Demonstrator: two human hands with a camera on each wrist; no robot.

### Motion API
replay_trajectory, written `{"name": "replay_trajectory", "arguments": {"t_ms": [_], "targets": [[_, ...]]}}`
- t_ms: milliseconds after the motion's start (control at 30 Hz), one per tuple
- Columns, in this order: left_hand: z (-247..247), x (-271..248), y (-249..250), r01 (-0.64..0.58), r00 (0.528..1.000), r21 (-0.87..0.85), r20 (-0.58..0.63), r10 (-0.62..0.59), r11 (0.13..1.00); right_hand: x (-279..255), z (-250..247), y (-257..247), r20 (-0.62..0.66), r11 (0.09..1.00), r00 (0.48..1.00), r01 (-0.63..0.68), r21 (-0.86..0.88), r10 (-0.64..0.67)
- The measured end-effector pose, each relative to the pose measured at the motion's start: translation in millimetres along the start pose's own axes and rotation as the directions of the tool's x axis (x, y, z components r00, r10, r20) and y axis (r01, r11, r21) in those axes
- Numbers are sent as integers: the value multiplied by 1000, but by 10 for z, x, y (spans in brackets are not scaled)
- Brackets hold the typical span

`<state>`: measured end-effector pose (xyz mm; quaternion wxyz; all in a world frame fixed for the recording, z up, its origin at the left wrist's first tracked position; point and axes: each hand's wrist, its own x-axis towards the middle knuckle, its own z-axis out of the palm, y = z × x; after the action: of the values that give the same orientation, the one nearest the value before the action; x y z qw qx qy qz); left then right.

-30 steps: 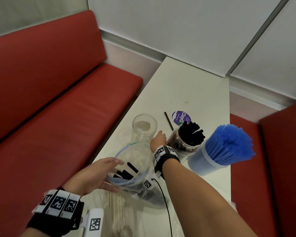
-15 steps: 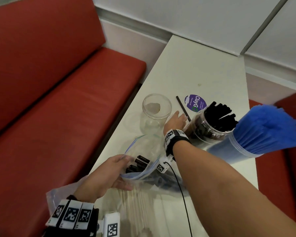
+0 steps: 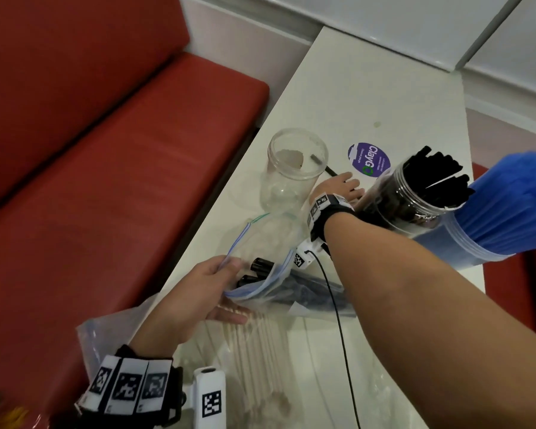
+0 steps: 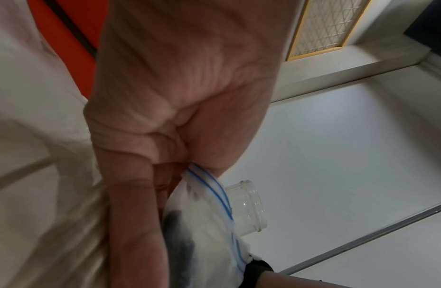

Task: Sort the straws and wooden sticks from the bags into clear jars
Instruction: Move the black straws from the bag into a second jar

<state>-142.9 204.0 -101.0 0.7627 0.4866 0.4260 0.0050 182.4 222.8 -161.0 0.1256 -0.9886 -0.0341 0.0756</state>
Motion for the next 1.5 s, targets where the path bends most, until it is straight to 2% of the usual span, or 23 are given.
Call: {"name": "replay_trajectory", "arguments": {"t_ms": [133,400,533,667,733,867,1133,1300,1367,1500], "targets": [[28,-11,27,5,1000,11,-12,-5,1000,-180,-97,30,44,990,995,91,-108,-87],[77,-31,25,7,1000,-22,-3,-7,1000,-322,-345,68,155,946,949,295,-130,-275],[93,-54,20,-4,1000,-28,-8,4,1000,-271,-449,8,164,957,945,288,-15,-282],[92,-86,16,12,1000,-18,-24,-12,1000,-200,-612,-101,50,951,971,219,219,-235],[101,-108,20,9,1000,-7,-27,-9,1000,-178,-704,-145,-75,909,962,272,315,-262],[150,-197,47,2,1000,14,-18,-2,1000,-284,-976,-272,-288,767,921,381,517,-264],[396,-609,300,-38,999,63,17,37,997,-706,-1966,-377,-391,475,898,439,763,-202],[617,-887,515,-74,996,125,52,68,989,-900,-2803,1,-476,343,858,514,786,-196],[696,-996,615,-86,994,154,76,75,984,-907,-3088,308,-470,324,864,503,801,-181],[892,-1169,825,-83,995,220,72,69,972,-942,-3314,913,-429,425,879,476,770,-209]]}}
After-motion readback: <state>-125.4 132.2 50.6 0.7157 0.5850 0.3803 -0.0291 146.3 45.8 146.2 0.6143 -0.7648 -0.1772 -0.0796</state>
